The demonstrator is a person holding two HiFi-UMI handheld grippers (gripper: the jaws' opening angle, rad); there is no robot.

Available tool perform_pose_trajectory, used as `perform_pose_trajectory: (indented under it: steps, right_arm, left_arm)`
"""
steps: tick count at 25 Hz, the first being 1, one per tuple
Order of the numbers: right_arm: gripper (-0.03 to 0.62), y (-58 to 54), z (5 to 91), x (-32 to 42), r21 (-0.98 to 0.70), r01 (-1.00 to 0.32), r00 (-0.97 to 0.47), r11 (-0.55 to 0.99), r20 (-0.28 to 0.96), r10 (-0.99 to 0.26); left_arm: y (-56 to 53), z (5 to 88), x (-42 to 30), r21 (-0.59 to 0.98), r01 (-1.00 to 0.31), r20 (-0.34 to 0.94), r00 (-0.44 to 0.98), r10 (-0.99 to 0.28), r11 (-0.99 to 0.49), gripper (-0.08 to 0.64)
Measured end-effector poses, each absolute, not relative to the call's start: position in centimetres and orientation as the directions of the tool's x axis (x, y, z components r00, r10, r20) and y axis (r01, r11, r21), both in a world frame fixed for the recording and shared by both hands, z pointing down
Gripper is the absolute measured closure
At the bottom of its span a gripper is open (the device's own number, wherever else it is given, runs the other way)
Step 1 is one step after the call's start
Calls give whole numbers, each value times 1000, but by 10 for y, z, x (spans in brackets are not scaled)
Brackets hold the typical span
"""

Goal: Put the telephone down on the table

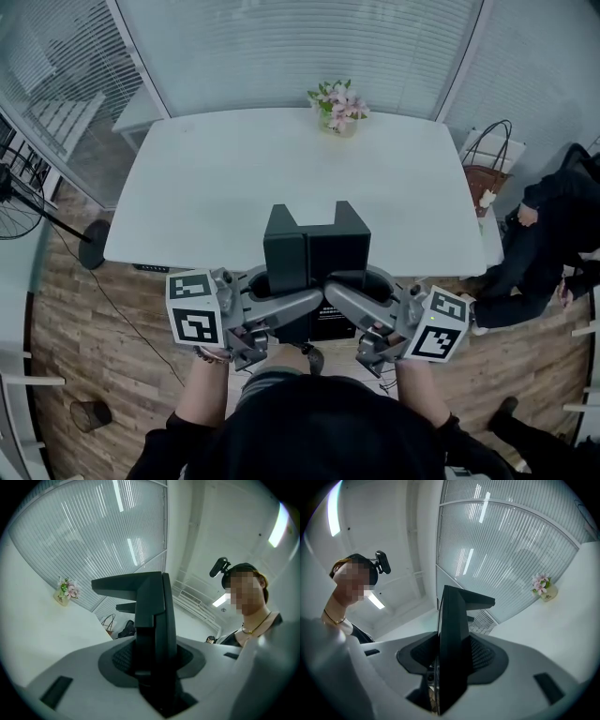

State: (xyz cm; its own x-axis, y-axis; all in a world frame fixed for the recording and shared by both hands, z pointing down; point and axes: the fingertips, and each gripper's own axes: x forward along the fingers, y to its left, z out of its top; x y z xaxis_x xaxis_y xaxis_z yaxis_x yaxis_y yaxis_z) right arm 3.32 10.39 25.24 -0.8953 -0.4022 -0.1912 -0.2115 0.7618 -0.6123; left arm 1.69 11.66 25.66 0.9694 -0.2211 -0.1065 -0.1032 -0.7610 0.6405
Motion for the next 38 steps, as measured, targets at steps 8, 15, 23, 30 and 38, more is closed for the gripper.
perform_pose_trajectory:
  steps: [8, 15, 23, 30, 38]
  right_arm:
    - [401, 73, 263, 37, -617, -243, -889, 749, -166, -426]
    - [401, 47, 272, 32, -621, -247, -887, 744, -165, -432]
    - [400, 13, 273, 27, -615, -252, -886, 747, -163, -433]
    - [400, -21, 278, 18, -623, -252, -890, 741, -152, -430]
    - [400, -54, 277, 13, -629, -255, -887, 734, -149, -437]
  left_arm:
    - [86, 268, 20, 654, -75, -123, 971, -204, -753, 382]
    - [60, 276, 15, 654, -67, -123, 973, -194, -754, 382]
    - [25, 277, 11, 649, -63, -124, 974, -188, -758, 382]
    - [-8, 282, 3, 661, -62, -122, 974, -189, -748, 382]
    - [-41, 282, -3, 664, -60, -116, 977, -182, -746, 382]
